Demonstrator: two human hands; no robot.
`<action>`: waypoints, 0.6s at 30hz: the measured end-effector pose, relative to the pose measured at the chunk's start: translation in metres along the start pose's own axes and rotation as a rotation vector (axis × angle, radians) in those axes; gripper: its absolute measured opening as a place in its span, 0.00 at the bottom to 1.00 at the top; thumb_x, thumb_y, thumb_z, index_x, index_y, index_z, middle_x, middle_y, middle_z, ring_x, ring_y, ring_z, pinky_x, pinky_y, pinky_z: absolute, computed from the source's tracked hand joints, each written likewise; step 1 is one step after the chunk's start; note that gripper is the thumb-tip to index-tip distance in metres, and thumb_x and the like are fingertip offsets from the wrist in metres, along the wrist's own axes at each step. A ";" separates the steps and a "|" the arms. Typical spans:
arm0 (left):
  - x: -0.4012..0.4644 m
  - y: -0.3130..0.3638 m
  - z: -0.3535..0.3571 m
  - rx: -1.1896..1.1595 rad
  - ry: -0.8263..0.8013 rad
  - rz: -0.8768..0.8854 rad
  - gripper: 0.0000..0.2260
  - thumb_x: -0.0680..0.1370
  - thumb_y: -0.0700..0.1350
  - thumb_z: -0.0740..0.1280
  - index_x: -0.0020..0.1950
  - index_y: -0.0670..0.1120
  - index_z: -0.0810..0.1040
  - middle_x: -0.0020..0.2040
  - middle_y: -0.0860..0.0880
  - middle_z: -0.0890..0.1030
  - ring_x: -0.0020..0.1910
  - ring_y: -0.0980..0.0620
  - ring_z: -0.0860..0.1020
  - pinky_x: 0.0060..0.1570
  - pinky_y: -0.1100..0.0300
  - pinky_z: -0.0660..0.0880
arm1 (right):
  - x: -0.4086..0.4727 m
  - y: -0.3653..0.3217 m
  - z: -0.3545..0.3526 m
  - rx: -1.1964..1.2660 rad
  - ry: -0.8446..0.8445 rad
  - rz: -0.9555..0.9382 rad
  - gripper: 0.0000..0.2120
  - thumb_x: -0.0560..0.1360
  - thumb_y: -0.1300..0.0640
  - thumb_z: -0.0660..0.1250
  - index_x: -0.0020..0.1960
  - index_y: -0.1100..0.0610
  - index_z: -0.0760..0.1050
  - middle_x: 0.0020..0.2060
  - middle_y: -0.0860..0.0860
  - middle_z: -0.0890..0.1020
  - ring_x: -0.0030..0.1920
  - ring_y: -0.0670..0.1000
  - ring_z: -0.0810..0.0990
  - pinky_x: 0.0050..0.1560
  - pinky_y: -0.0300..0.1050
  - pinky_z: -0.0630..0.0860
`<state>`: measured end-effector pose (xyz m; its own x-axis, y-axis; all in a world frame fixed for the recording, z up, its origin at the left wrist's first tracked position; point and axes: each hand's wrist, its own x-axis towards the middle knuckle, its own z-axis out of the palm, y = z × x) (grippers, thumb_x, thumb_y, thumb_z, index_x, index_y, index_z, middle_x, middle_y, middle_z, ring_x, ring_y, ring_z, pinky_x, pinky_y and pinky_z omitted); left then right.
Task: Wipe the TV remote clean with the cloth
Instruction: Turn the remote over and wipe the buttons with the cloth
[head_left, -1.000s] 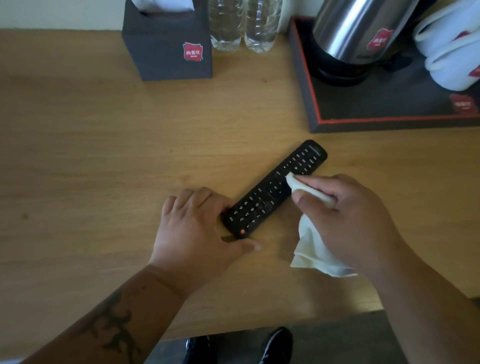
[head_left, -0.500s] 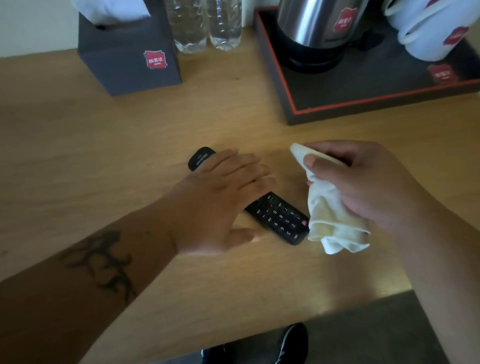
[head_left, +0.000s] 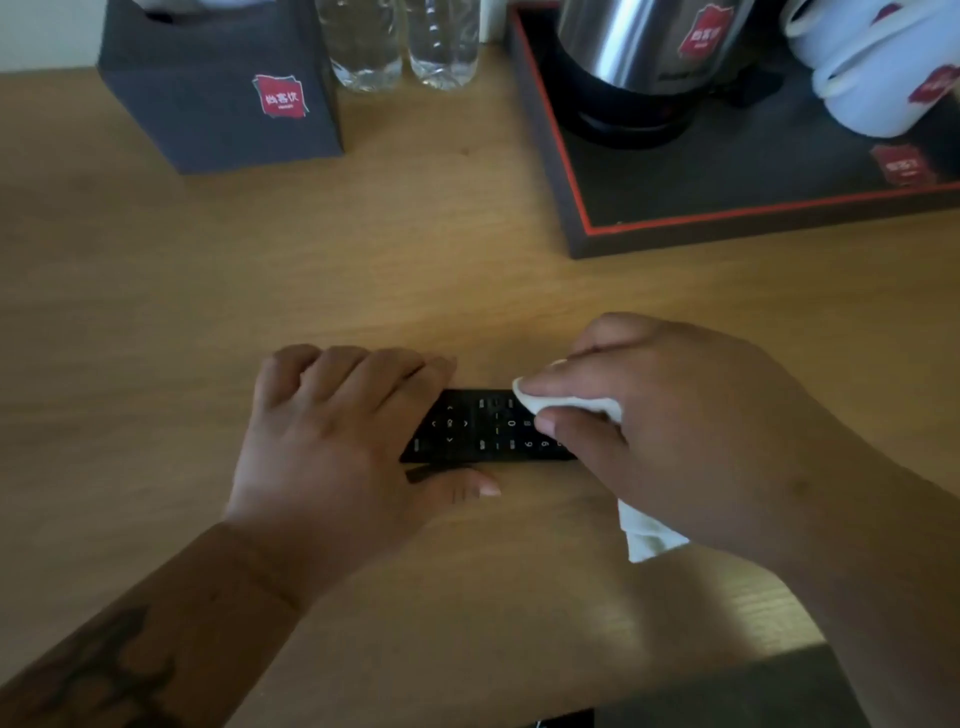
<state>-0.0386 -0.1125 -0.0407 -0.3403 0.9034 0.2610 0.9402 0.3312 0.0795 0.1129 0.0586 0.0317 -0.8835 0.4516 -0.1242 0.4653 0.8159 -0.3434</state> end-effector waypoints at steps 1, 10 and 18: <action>-0.003 -0.001 -0.001 0.009 0.005 -0.035 0.35 0.72 0.75 0.60 0.62 0.47 0.81 0.54 0.49 0.83 0.51 0.43 0.80 0.57 0.45 0.67 | 0.002 -0.004 0.003 -0.024 0.013 -0.038 0.12 0.72 0.43 0.63 0.52 0.37 0.82 0.46 0.40 0.80 0.42 0.45 0.79 0.38 0.45 0.75; -0.010 -0.004 0.004 -0.125 0.062 -0.074 0.28 0.74 0.69 0.65 0.58 0.47 0.83 0.50 0.49 0.83 0.49 0.44 0.80 0.50 0.48 0.72 | 0.018 -0.033 0.017 -0.148 -0.012 -0.107 0.09 0.72 0.46 0.65 0.48 0.42 0.83 0.41 0.45 0.80 0.35 0.50 0.79 0.34 0.47 0.76; -0.013 -0.006 0.005 -0.182 0.075 -0.093 0.29 0.73 0.70 0.67 0.58 0.47 0.83 0.51 0.50 0.83 0.50 0.46 0.80 0.51 0.47 0.73 | 0.022 -0.031 0.001 -0.140 0.047 -0.061 0.10 0.70 0.49 0.64 0.45 0.41 0.84 0.39 0.44 0.79 0.35 0.50 0.77 0.33 0.44 0.73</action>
<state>-0.0397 -0.1251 -0.0491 -0.4303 0.8459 0.3151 0.8942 0.3515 0.2773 0.0792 0.0426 0.0384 -0.9085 0.4133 -0.0618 0.4165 0.8833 -0.2154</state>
